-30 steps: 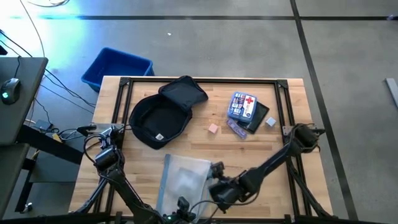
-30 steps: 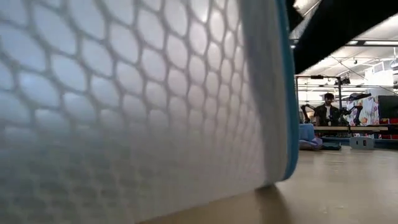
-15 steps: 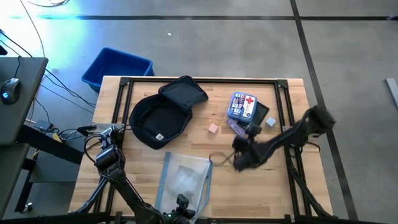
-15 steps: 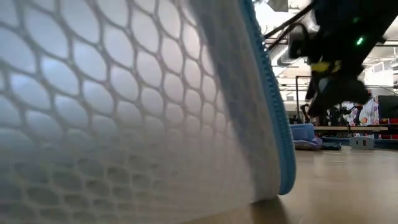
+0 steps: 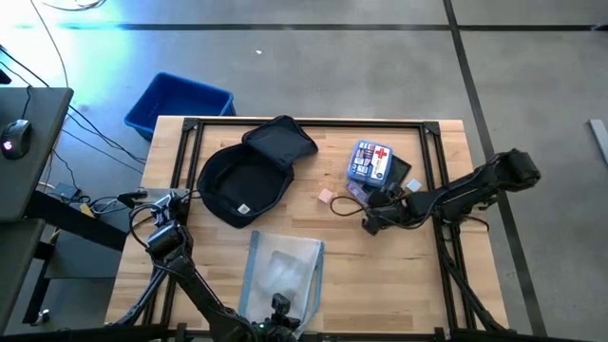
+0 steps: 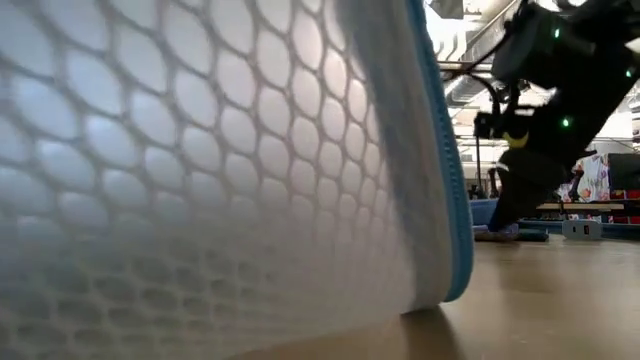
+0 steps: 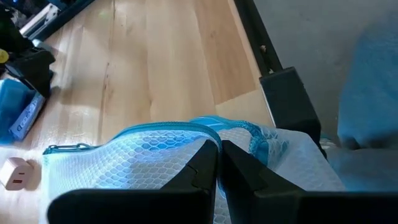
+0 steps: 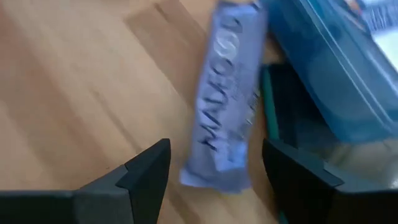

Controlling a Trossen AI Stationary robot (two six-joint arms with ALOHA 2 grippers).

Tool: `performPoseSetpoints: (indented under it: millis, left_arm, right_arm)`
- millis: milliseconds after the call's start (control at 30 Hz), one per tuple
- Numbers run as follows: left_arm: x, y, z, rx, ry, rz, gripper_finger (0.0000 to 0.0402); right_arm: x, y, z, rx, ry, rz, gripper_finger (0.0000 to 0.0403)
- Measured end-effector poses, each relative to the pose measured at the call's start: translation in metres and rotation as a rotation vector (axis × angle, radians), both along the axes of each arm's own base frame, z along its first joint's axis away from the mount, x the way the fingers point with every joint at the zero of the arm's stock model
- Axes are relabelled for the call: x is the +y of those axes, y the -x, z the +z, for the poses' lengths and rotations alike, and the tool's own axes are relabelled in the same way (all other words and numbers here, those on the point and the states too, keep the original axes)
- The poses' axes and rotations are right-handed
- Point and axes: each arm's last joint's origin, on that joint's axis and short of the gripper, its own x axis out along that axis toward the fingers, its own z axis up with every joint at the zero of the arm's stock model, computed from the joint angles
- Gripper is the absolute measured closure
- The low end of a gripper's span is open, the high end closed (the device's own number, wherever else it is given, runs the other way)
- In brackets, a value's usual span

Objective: Unpack backpack
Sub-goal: Put the purple granola bar into the transparent zip bag

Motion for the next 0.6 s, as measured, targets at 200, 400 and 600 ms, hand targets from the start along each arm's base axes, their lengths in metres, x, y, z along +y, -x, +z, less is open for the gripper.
performPoseSetpoints:
  millis: [200, 400, 600]
  left_arm:
    - [0.000, 0.000, 0.000, 0.002, 0.000, -0.001, 0.0402]
    - [0.000, 0.000, 0.000, 0.004, -0.001, -0.001, 0.0402]
    - [0.001, 0.001, 0.000, -0.013, -0.028, 0.013, 0.0402]
  right_arm:
    - [0.001, -0.001, -0.009, 0.018, -0.009, 0.001, 0.0249]
    - [0.005, -0.004, -0.008, 0.028, 0.014, 0.039, 0.0379]
    - [0.036, -0.015, 0.012, 0.023, -0.073, 0.184, 0.0395]
